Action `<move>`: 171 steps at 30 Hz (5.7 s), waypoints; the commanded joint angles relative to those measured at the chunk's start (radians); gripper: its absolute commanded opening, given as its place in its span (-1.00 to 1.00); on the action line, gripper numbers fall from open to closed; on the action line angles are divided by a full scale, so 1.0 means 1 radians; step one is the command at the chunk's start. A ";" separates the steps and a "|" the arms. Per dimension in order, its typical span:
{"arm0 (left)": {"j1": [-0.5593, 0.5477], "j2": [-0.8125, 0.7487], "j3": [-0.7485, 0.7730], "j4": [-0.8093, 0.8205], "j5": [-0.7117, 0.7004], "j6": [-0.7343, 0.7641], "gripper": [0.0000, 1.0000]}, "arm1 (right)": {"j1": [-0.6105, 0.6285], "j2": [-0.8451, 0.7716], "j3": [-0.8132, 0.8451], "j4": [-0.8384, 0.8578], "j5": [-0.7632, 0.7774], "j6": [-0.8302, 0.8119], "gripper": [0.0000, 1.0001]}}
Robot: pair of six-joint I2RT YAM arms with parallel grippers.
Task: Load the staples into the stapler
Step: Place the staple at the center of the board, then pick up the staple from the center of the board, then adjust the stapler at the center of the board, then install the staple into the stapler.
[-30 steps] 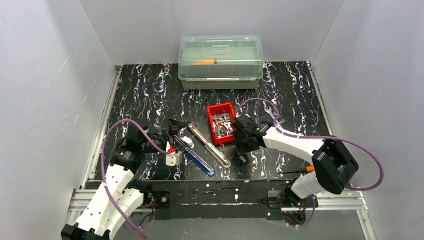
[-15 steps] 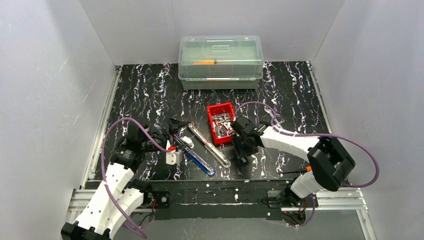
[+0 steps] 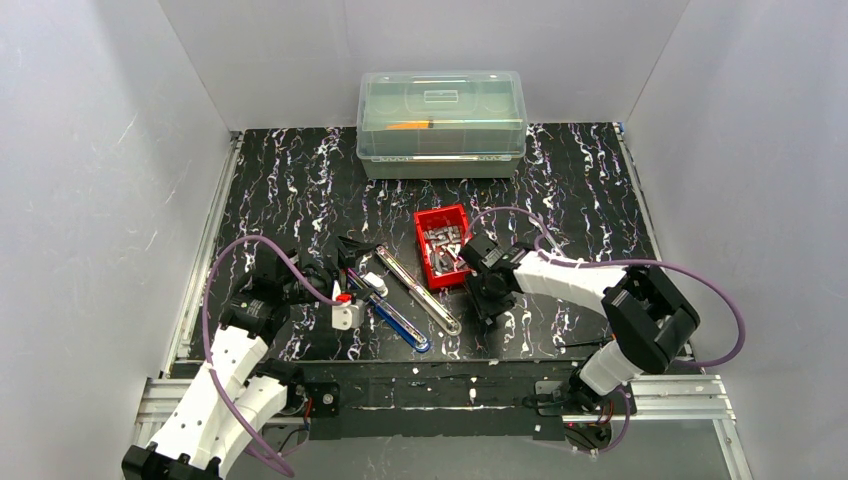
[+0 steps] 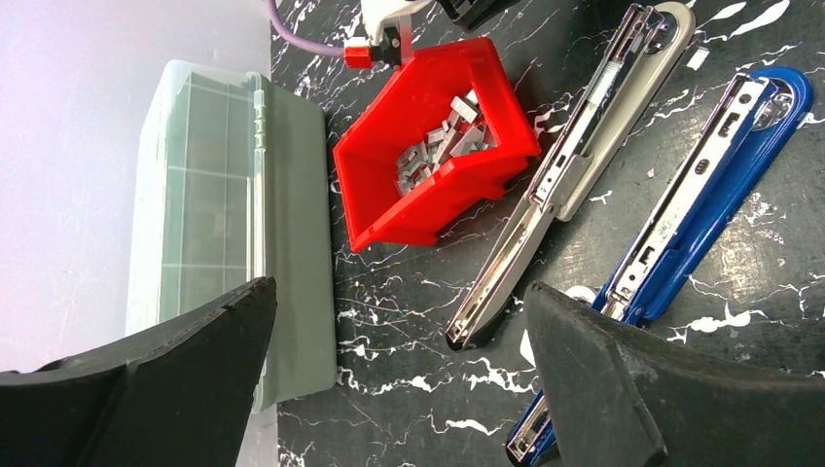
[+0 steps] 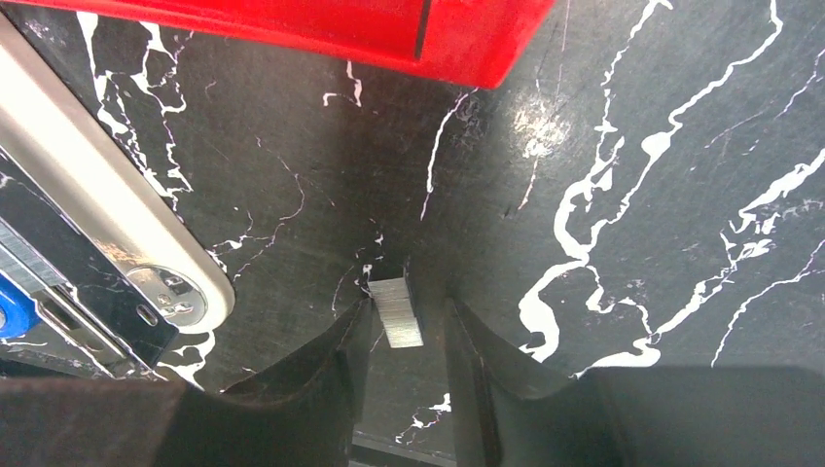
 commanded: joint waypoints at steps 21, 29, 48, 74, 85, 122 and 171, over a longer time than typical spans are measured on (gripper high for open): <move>-0.002 -0.030 0.017 -0.040 0.009 0.006 0.97 | 0.006 0.038 0.071 -0.061 -0.029 -0.039 -0.32; -0.002 -0.045 0.024 -0.071 0.003 0.013 0.97 | 0.007 0.059 0.070 -0.057 -0.032 -0.054 -0.38; 0.004 0.061 0.064 0.012 -0.386 -0.548 0.97 | 0.007 -0.029 0.097 -0.015 -0.056 -0.076 -0.60; 0.167 0.496 0.034 0.048 -0.671 -0.543 0.97 | 0.206 -0.155 0.119 0.302 -0.107 -0.185 -0.59; 0.181 0.687 0.092 0.162 -0.646 -0.552 0.99 | 0.233 -0.079 0.128 0.394 -0.147 -0.197 -0.59; 0.222 0.581 0.425 -0.280 -0.516 -0.836 0.99 | 0.493 0.193 0.407 0.172 0.223 0.012 -0.67; 0.228 0.506 0.236 -0.120 -0.530 -0.953 0.99 | 0.576 0.176 0.322 0.254 0.352 0.095 -0.94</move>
